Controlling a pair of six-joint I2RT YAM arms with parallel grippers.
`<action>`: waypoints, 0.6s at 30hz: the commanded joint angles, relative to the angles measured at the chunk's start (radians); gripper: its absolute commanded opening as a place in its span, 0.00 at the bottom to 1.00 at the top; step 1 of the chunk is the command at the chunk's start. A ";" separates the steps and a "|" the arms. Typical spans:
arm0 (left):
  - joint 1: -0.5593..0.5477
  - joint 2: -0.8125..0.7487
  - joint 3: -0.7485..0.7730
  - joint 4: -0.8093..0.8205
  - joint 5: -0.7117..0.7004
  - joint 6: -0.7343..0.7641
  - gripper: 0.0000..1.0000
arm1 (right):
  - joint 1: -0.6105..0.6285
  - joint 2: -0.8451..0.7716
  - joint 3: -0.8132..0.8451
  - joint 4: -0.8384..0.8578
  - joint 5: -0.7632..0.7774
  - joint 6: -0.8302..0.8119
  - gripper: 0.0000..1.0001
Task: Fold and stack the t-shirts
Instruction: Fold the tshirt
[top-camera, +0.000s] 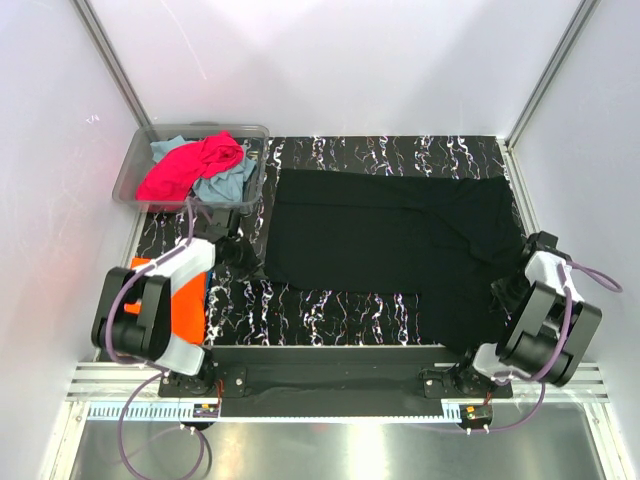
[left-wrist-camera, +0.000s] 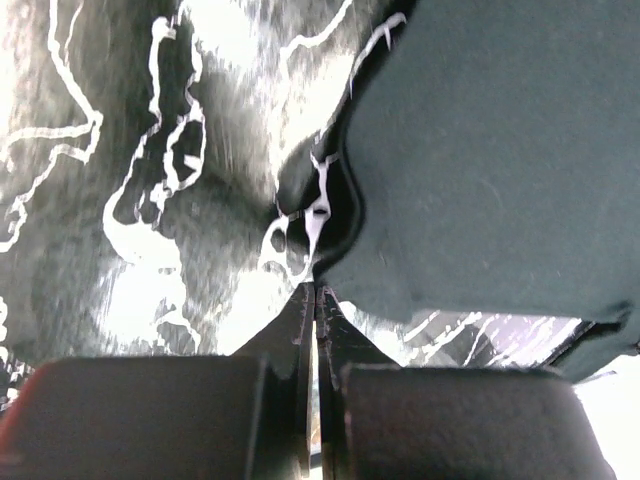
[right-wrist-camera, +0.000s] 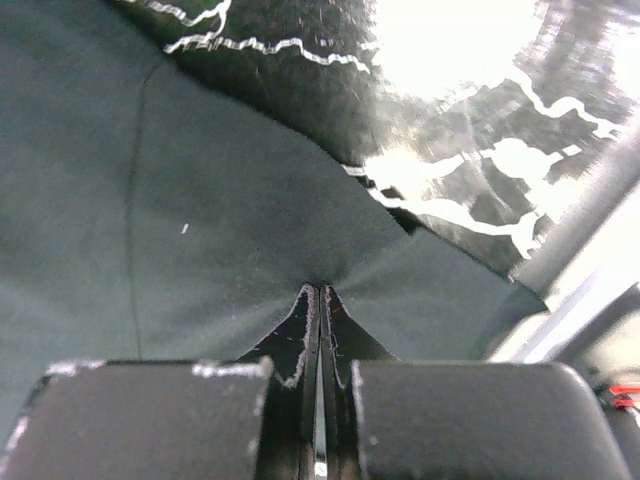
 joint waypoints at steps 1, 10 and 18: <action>0.005 -0.082 -0.033 -0.003 0.015 -0.010 0.00 | -0.003 -0.078 0.058 -0.084 0.041 -0.032 0.00; 0.003 -0.214 -0.130 -0.046 0.005 -0.014 0.00 | 0.059 -0.139 0.100 -0.140 0.061 -0.054 0.00; 0.005 -0.196 -0.150 -0.052 -0.004 0.016 0.00 | 0.057 -0.157 0.113 -0.146 0.134 -0.057 0.40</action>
